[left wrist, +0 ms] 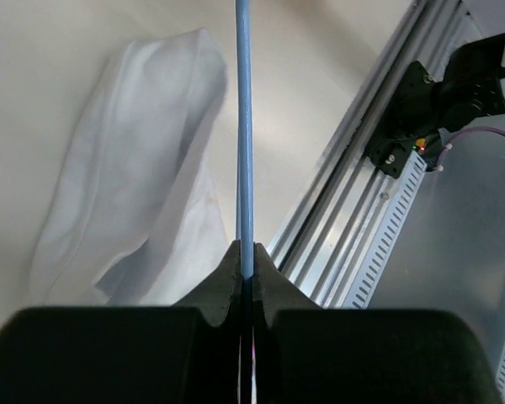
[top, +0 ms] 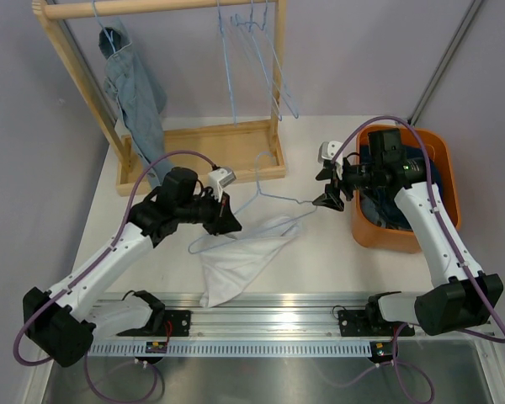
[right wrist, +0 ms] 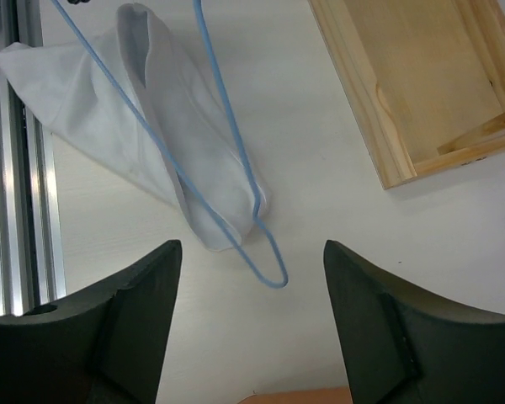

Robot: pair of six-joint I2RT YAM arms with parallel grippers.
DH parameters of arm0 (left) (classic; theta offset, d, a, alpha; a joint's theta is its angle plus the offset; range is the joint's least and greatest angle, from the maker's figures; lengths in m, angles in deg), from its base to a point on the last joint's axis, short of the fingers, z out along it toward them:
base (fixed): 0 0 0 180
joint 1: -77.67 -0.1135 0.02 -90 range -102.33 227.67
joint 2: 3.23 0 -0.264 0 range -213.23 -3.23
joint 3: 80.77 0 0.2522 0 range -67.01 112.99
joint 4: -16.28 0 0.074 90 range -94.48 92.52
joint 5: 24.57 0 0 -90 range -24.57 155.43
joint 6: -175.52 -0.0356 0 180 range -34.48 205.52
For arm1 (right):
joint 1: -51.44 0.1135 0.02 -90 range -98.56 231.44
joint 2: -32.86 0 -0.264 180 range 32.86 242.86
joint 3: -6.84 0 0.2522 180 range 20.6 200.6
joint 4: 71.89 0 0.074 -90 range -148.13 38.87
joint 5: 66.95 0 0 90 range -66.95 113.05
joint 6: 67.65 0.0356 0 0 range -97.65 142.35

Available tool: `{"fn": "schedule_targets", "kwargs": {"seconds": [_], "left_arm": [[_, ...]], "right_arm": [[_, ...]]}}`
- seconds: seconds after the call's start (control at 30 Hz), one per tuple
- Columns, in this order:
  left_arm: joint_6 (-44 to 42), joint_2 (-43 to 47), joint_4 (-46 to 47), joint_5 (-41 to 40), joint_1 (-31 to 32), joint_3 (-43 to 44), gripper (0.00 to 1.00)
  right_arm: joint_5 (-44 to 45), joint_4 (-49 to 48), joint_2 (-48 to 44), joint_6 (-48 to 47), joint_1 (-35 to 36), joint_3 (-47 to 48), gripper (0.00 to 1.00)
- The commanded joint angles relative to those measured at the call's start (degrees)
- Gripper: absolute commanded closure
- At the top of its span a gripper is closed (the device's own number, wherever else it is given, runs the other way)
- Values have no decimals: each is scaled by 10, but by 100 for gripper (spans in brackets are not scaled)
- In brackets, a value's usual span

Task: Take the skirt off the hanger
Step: Place the hanger at the clothesline.

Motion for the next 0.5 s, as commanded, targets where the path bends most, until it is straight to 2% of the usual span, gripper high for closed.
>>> {"fn": "schedule_targets", "kwargs": {"seconds": [0.0, 0.17, 0.47], "left_arm": [[18, 31, -15, -63, -30, 0, 100], [43, 50, -50, -143, -91, 5, 100], [73, 28, -92, -280, -132, 80, 100]], "right_arm": [[-12, -25, -15, 30, -6, 10, 24], [-11, -43, -21, 64, -15, 1, 18], [-10, -59, -39, 96, -25, -24, 17]]}}
